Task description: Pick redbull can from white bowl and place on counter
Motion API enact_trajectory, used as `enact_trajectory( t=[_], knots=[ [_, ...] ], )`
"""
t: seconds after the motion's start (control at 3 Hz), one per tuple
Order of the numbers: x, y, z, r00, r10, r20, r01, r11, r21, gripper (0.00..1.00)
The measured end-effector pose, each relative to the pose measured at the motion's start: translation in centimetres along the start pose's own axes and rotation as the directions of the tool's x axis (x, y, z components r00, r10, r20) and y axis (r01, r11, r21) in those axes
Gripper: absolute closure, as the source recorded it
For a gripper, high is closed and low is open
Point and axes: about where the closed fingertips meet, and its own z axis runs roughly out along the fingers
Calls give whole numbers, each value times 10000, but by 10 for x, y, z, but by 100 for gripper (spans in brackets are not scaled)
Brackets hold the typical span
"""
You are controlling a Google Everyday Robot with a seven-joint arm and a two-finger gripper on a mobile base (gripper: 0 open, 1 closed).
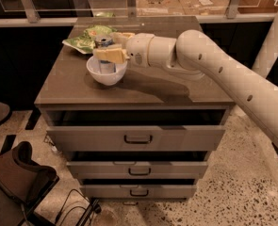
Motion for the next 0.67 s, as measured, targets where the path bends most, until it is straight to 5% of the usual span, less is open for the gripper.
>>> enact_trajectory(
  t=[0.67],
  knots=[
    [-1, 4, 4, 10000, -4, 10, 4, 10000, -84, 86]
  ],
)
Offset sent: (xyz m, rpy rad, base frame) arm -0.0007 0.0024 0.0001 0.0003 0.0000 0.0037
